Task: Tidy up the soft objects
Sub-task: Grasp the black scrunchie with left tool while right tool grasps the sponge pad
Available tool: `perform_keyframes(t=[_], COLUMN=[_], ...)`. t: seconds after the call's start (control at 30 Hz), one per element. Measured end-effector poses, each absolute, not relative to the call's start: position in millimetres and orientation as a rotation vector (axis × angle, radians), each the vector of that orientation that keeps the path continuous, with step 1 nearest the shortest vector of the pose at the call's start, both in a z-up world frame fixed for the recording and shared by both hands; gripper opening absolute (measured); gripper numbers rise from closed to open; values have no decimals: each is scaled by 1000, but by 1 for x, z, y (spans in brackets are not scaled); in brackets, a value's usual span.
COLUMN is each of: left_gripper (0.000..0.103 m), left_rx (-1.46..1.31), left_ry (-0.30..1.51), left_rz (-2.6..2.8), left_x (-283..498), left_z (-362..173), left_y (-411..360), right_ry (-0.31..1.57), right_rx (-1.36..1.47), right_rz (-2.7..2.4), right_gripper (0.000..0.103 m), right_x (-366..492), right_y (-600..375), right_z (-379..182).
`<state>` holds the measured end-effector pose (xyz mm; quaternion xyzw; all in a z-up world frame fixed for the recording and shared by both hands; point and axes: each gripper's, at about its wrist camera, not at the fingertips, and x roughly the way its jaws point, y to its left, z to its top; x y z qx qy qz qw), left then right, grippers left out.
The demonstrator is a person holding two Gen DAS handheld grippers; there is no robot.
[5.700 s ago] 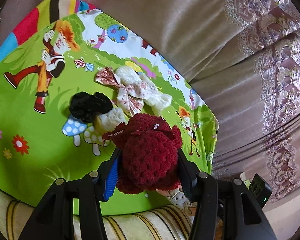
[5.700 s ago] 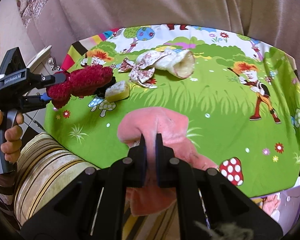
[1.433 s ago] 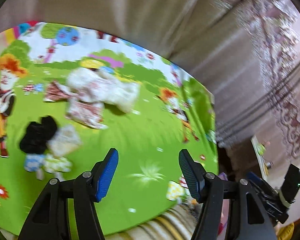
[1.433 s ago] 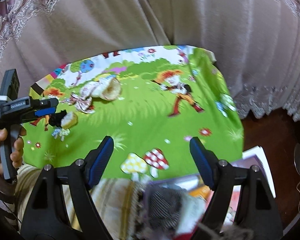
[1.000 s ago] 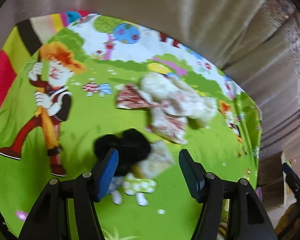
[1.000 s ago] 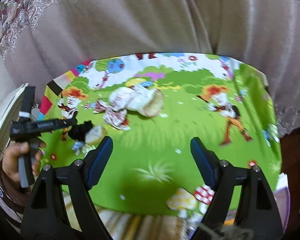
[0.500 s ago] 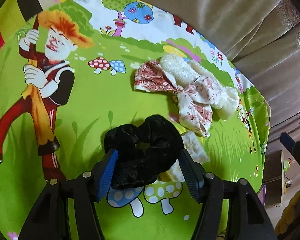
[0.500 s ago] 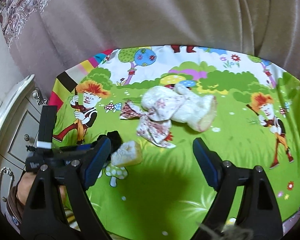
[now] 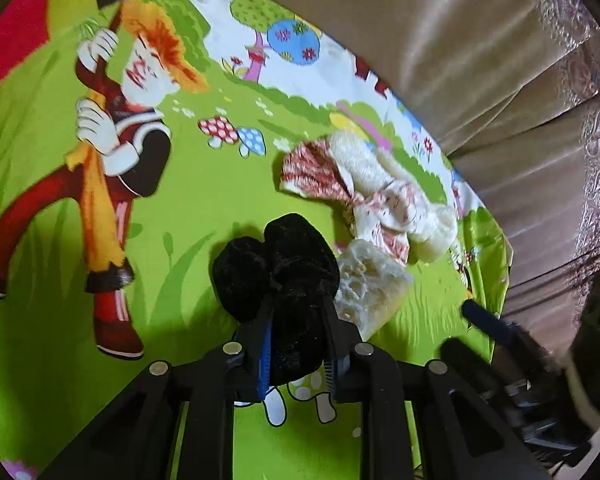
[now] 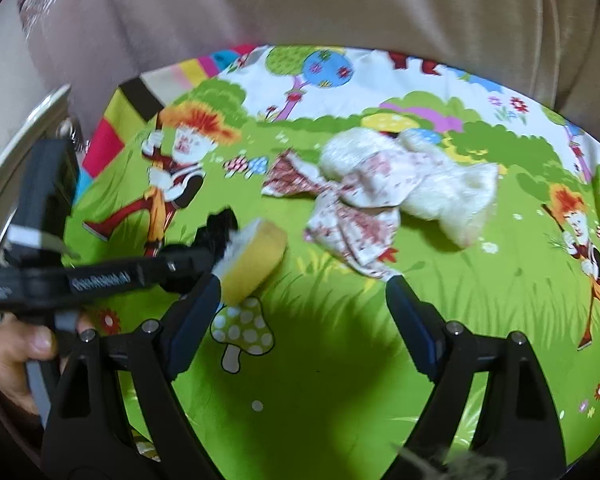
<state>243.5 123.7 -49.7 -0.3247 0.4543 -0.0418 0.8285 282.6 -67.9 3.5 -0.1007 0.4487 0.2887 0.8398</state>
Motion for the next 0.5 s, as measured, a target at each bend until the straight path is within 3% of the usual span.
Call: perform_keyframes(t=[0.5], left_gripper=[21], left_rx=[-695], left_ry=[929], left_rz=[-64], left_x=[233], left_z=[-40], left_y=[130], right_ry=[1023], right_rx=[-350], right_rz=[687], right_gripper=[87], right_x=[271], right_y=[-39], right_z=[-26])
